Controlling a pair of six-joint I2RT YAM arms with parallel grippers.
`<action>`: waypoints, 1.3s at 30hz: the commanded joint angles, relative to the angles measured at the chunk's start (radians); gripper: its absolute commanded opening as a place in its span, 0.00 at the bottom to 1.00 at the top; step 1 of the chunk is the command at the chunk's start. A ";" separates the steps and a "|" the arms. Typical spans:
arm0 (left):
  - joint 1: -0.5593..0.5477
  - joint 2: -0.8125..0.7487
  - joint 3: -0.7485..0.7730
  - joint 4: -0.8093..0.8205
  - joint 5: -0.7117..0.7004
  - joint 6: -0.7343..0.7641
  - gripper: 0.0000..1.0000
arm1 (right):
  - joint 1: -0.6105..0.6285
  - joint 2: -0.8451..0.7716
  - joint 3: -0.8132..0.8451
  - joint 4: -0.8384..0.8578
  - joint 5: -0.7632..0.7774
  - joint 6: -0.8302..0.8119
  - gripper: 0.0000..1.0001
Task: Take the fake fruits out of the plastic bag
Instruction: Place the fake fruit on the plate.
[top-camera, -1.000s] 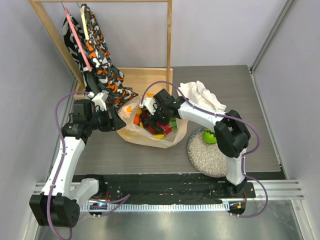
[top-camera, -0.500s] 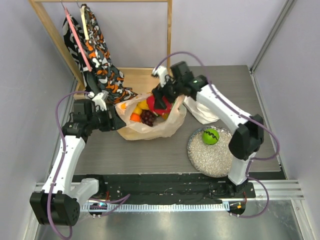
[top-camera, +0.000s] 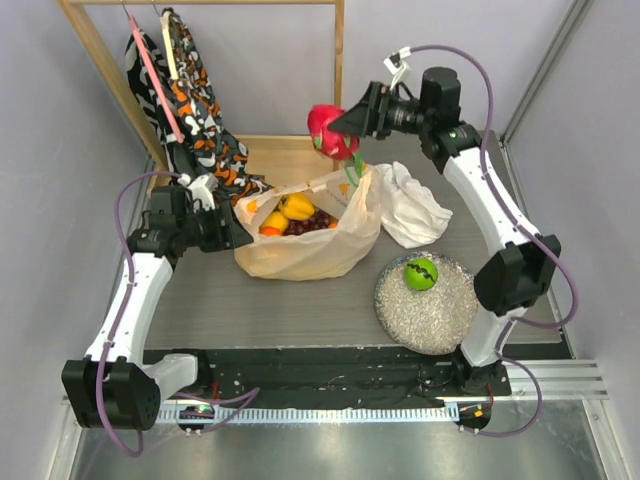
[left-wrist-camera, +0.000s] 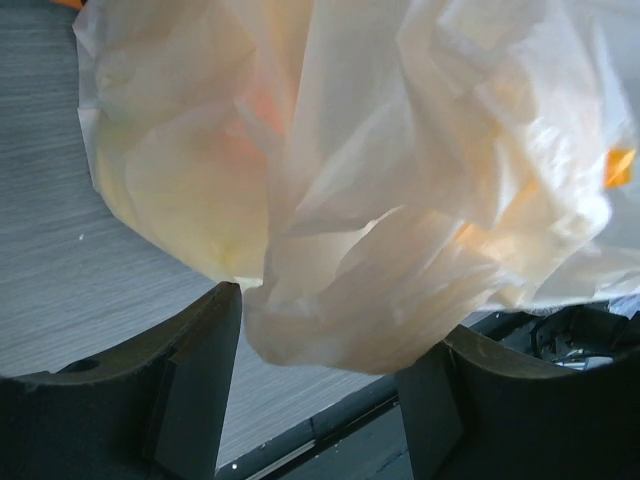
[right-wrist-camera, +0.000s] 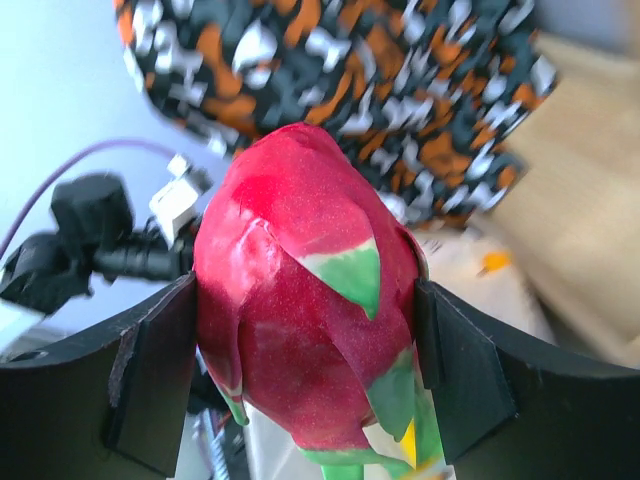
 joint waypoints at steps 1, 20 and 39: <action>0.008 0.013 0.054 0.056 0.020 -0.016 0.64 | -0.140 0.030 0.296 0.058 0.024 0.011 0.42; 0.009 0.006 0.044 0.077 0.025 -0.037 0.64 | -0.774 -0.341 -0.383 -0.929 0.254 -1.053 0.39; 0.066 -0.040 0.050 0.027 0.016 -0.008 0.64 | -0.725 -0.119 -0.658 -0.816 0.213 -1.040 1.00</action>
